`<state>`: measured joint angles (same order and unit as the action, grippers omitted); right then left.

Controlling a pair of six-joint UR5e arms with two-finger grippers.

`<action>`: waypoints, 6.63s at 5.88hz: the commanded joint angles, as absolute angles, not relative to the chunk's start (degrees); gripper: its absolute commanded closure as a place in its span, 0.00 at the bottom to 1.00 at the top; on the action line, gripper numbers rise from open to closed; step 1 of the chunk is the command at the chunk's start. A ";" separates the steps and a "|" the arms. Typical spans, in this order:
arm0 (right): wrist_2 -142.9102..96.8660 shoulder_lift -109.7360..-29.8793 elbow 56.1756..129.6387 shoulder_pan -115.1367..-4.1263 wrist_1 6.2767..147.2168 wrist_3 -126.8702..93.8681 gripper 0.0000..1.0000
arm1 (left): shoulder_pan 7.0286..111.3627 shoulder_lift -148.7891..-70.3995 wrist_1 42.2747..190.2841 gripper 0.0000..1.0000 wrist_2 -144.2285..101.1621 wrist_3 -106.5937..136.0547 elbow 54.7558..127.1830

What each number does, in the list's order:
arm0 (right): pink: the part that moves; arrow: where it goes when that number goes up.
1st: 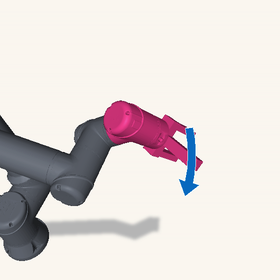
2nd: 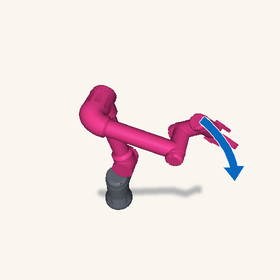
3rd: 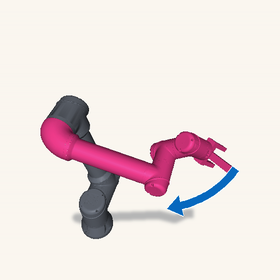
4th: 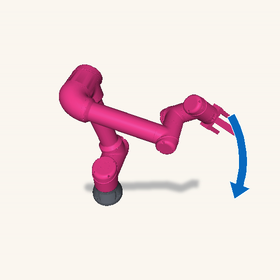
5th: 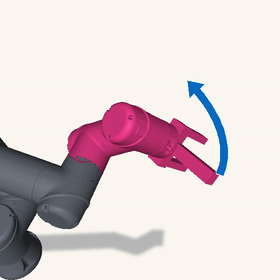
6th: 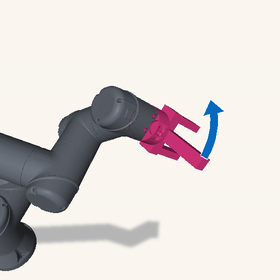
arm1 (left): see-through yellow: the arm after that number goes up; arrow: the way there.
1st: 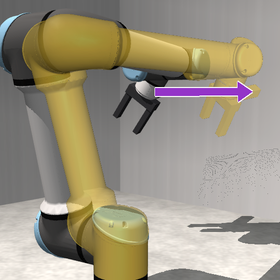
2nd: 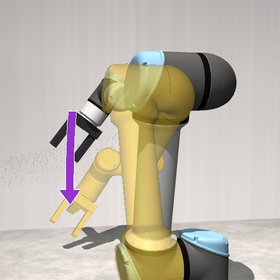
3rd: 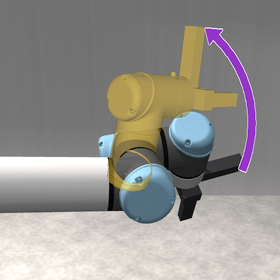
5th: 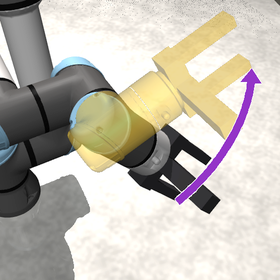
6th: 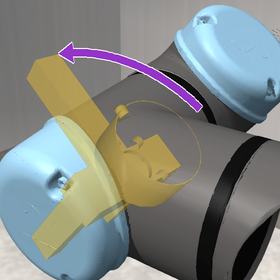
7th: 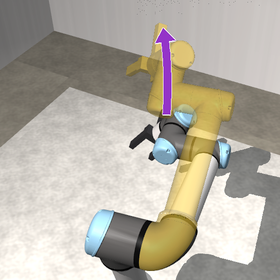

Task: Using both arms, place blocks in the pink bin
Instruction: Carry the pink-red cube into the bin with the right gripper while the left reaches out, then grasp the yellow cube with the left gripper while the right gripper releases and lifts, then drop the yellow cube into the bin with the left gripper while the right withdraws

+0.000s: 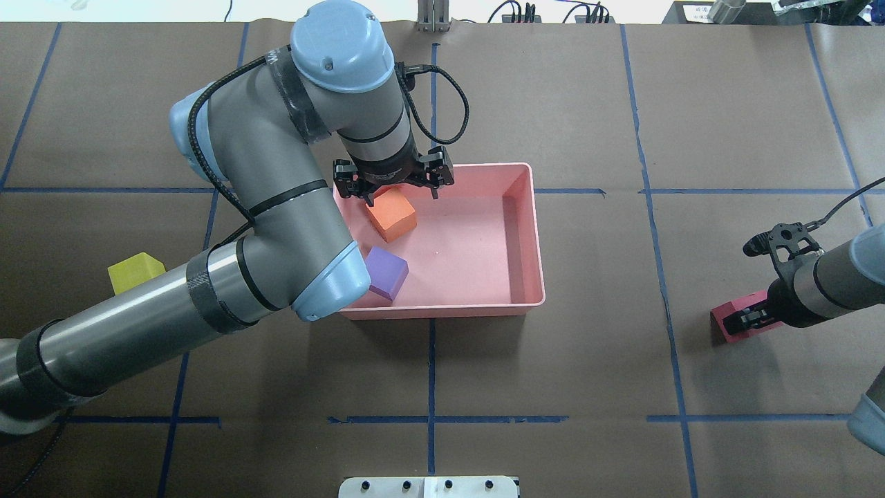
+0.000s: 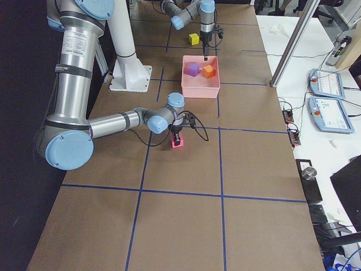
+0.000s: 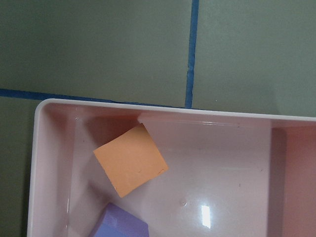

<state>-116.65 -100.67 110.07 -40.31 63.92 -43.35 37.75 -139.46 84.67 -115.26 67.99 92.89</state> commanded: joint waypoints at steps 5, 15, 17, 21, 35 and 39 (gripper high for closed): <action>-116.64 -62.92 115.06 -38.87 97.84 -69.47 0.87 | 46.57 -110.71 85.86 0.00 -119.08 28.79 110.89; -112.32 -55.11 110.57 -33.75 98.61 -77.61 0.00 | 46.32 -90.88 112.67 0.00 -119.18 5.98 107.41; -112.32 -55.63 110.57 -33.66 98.61 -77.61 0.00 | 46.14 -91.05 112.68 0.00 -119.18 5.80 105.22; -112.06 -57.21 110.57 -33.22 98.44 -77.61 0.00 | 45.79 -91.05 112.59 0.00 -124.07 6.41 102.49; -129.11 -86.10 114.52 -70.81 98.61 -3.05 0.00 | 37.67 -134.52 87.36 0.57 -118.96 66.56 99.34; -132.43 -94.45 114.70 -78.00 97.91 7.85 0.00 | 37.50 -127.26 82.14 0.00 -116.26 55.41 106.61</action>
<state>-131.11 -91.65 114.62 -74.71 98.00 3.40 35.68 -133.23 85.18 -115.28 63.95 100.21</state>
